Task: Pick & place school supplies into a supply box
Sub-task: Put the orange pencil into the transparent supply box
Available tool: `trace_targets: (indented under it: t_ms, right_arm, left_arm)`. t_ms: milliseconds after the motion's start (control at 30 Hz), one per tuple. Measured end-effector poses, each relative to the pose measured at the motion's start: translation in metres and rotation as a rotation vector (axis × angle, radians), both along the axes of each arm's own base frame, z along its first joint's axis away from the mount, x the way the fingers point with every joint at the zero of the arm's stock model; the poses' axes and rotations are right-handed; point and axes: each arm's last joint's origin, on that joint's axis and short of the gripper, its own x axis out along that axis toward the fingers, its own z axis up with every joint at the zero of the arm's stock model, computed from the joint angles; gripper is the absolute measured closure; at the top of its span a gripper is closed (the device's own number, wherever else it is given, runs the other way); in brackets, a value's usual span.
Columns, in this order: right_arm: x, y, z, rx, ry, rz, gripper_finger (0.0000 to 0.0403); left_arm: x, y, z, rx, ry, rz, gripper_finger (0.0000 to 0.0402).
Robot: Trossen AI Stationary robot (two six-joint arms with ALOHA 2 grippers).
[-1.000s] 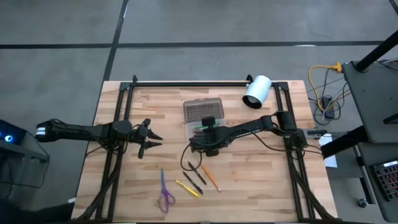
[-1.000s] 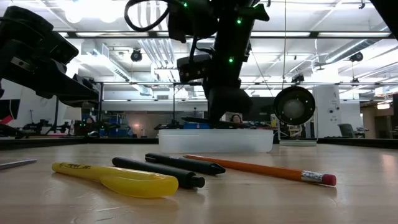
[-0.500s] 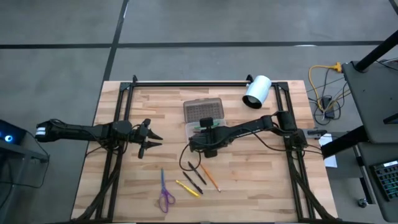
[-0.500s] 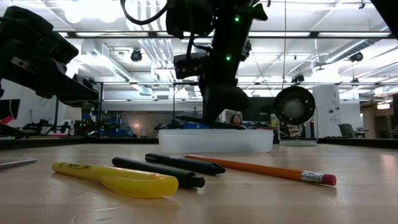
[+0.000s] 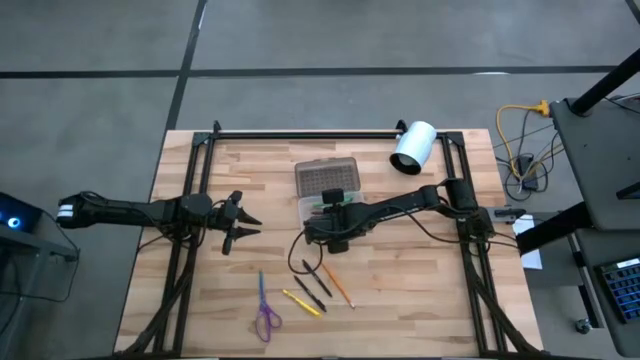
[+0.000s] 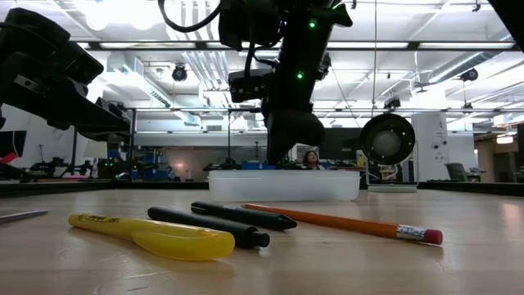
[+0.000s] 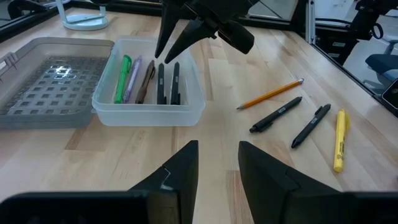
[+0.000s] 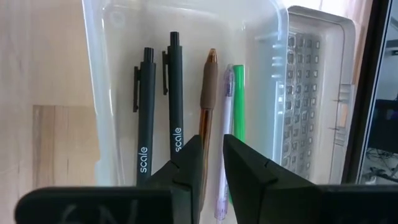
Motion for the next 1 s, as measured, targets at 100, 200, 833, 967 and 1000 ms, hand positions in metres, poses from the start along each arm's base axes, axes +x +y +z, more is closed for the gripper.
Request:
trace_targets:
  t_ms: [100, 200, 833, 967, 1000]
  right_arm:
    - [0.0, 0.0, 0.0, 0.002, -0.001, -0.008, 0.0349]
    - [0.0, 0.0, 0.0, 0.003, -0.004, -0.011, 0.0349]
    - [0.013, 0.006, 0.039, 0.08, -0.185, -0.188, 0.035]
    - [0.015, 0.007, 0.046, 0.114, -0.245, -0.26, 0.0349]
    - [0.015, 0.009, 0.047, 0.122, -0.257, -0.277, 0.0349]
  left_arm:
    - [0.0, 0.0, 0.0, 0.0, 0.0, 0.0, 0.0302]
    - [0.0, 0.0, 0.0, 0.0, 0.0, 0.0, 0.0302]
    - [0.0, 0.0, 0.0, 0.0, 0.0, 0.0, 0.0302]
    - [0.0, 0.0, 0.0, 0.0, 0.0, 0.0, 0.0302]
    - [0.0, 0.0, 0.0, 0.0, 0.0, 0.0, 0.0302]
